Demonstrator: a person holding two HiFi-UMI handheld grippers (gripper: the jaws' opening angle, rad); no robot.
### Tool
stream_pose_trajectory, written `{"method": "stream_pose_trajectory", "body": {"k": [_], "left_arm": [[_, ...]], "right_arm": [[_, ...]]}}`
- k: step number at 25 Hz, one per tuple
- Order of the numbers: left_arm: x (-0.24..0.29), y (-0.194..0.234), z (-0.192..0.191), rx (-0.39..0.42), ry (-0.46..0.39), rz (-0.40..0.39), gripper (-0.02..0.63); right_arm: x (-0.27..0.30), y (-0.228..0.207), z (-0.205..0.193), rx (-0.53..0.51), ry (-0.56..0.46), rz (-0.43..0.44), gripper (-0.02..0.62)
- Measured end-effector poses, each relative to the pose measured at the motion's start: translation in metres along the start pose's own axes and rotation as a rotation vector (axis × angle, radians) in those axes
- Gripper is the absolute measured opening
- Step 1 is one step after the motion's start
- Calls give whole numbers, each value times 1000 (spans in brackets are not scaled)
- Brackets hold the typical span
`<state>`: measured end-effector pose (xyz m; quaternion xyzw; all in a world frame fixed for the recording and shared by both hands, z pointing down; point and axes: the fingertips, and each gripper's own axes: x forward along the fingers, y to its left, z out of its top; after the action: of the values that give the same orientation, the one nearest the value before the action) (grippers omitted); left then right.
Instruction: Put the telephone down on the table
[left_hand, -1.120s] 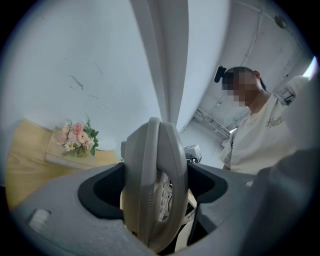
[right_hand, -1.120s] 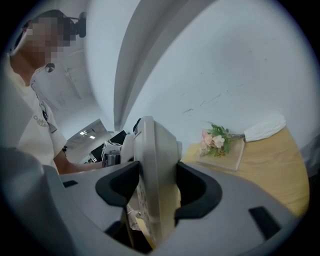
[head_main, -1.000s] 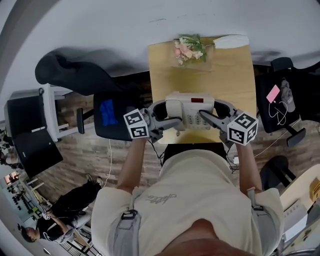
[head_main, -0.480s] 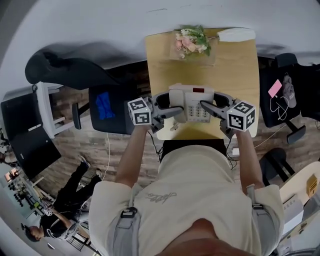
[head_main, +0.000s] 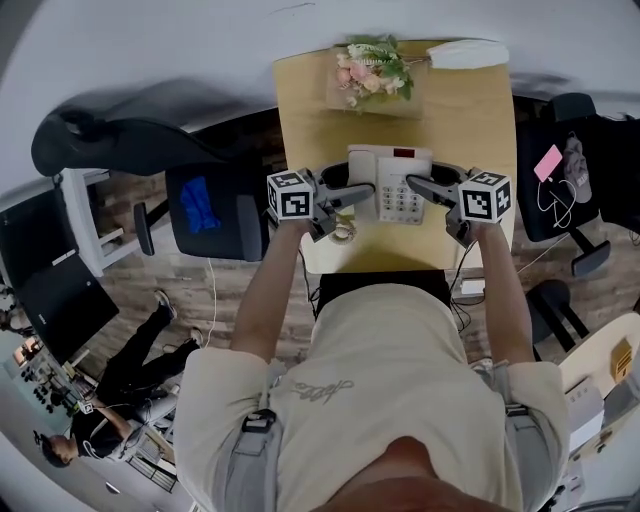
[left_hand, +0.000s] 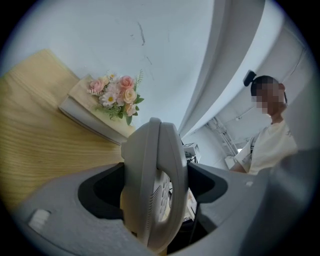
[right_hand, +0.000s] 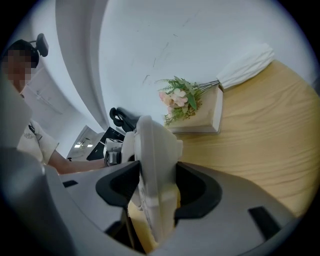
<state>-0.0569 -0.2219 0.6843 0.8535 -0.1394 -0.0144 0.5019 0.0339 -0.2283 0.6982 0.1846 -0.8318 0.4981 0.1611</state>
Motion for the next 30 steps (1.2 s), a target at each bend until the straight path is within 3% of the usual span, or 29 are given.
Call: {"method": "stream_pose_trajectory", "body": {"k": [14,23,30], "left_arm": [[9,52,-7,-119,0,77,380],[20,68,-9,-194,62,87,380],[22,75,-8,-259,38,114,381]], "right_arm": [[29,-48,-3,80,53,27,230],[32,-68,-6,149,65,29,232],[38,-77,-11,193,58,12,232]]}}
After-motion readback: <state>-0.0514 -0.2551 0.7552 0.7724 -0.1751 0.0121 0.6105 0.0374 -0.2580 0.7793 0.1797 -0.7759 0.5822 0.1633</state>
